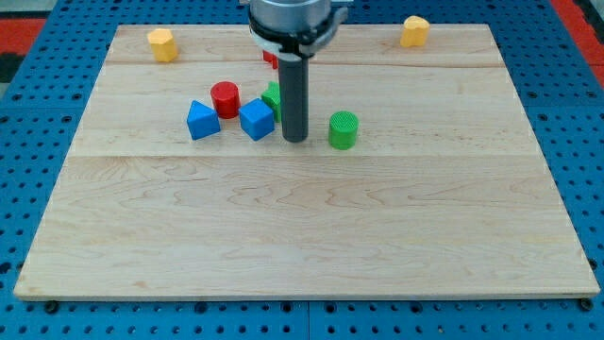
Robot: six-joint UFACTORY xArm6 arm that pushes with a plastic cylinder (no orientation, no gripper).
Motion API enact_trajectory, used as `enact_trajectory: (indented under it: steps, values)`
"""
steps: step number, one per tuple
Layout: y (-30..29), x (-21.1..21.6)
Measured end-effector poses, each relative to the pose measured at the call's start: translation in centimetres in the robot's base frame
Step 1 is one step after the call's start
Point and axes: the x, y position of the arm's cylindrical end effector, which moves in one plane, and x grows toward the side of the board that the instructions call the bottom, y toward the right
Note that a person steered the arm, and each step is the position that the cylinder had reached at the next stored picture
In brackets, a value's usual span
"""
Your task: Slide the green circle closer to red star
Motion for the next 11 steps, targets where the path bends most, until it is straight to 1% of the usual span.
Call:
enact_trajectory:
  steps: [1,2,3,4,5,6,7,8,9,10,11]
  values:
    - [5.4,1.0]
    - [5.1,-2.8]
    - [4.1,-5.7]
    - [6.3,-6.0]
    - [7.9,-7.3]
    - [10.8,-7.5]
    - [10.8,-11.1]
    - [4.1,-13.3]
    - [-2.1,-16.7]
    - [-3.3,-18.0]
    - [-7.2,-17.2]
